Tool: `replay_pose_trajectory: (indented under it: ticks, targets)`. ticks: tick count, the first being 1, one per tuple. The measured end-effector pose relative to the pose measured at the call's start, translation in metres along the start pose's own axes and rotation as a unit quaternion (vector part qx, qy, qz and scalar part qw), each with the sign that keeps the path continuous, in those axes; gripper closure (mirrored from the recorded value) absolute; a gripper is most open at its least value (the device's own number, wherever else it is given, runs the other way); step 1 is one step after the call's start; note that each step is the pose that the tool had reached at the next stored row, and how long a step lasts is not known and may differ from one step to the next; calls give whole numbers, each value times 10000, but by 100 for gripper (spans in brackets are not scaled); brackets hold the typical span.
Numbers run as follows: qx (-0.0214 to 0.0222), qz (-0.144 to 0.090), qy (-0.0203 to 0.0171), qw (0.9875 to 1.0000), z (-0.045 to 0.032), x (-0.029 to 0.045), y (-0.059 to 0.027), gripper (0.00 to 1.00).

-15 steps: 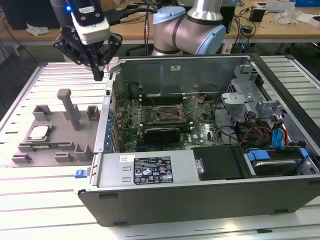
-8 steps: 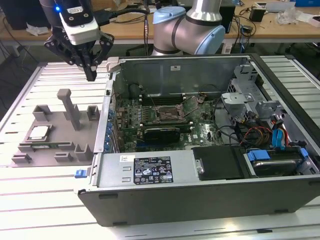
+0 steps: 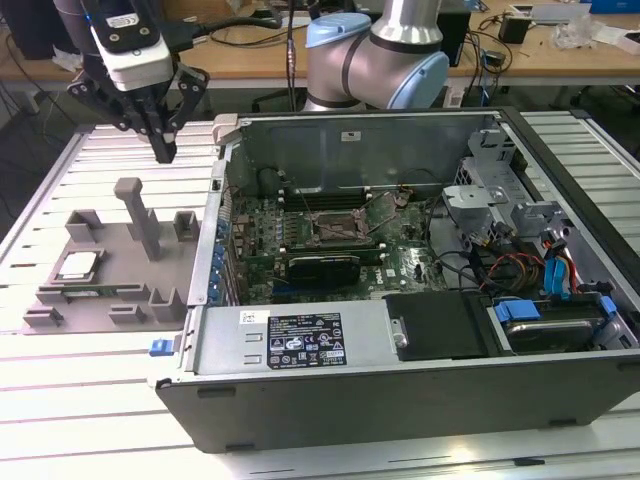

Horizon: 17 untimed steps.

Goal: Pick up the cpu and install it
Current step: 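Reach for the cpu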

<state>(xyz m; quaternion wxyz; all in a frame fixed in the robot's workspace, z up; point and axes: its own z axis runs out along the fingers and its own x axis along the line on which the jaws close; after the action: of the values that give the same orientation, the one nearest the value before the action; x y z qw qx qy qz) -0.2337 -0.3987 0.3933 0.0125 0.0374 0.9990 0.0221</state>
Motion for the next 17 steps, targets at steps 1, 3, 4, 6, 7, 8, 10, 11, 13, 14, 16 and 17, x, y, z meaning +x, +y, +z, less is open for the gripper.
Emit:
replay_pose_trajectory:
  ticks: [1, 3, 4, 6, 7, 8, 10, 11, 13, 14, 16, 17]
  targets:
    - [0, 0, 0, 10000, -1, 28, -2, 89]
    - [0, 0, 0, 10000, -2, 67, -5, 89]
    - [0, -1, 0, 10000, -3, 109, -8, 89]
    - [0, 0, 0, 10000, -5, 189, -14, 89]
    - [0, 0, 0, 10000, -6, 208, -15, 89]
    - [0, 0, 0, 10000, -6, 228, -17, 89]
    - [0, 0, 0, 10000, -7, 276, -20, 89]
    - [0, 0, 0, 10000, -8, 301, -22, 89]
    - [0, -1, 0, 10000, -9, 343, -26, 89]
    - [0, -1, 0, 10000, -10, 363, -27, 89]
    - [0, 0, 0, 10000, -12, 424, -31, 89]
    - [0, 0, 0, 10000, -12, 456, -34, 89]
